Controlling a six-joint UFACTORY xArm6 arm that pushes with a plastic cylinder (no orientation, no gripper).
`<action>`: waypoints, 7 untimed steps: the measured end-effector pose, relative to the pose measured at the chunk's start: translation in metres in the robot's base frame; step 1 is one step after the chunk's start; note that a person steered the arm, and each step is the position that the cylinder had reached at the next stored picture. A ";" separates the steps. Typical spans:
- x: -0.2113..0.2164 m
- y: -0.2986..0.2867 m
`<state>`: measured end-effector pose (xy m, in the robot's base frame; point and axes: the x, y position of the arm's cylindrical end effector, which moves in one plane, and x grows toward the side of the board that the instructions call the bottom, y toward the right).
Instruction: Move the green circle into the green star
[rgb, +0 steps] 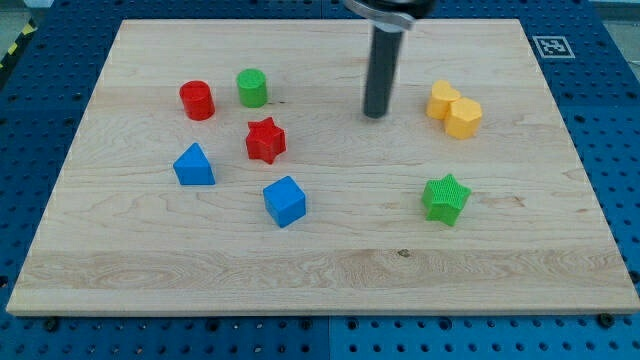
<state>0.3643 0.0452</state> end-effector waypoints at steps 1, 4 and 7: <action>-0.042 -0.054; -0.057 -0.172; -0.009 -0.144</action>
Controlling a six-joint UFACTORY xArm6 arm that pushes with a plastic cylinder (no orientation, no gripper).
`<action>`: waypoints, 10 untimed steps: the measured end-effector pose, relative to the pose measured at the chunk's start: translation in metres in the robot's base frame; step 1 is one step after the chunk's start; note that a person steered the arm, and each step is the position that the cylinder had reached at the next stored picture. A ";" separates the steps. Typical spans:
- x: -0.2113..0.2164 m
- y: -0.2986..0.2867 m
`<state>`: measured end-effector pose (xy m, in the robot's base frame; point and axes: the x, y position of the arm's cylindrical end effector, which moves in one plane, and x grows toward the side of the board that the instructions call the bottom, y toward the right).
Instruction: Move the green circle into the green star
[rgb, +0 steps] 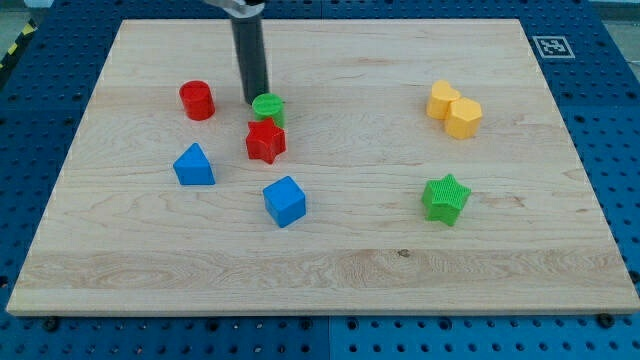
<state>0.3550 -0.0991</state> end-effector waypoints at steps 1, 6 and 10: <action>0.013 -0.017; 0.066 0.076; 0.119 0.109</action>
<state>0.4742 0.0097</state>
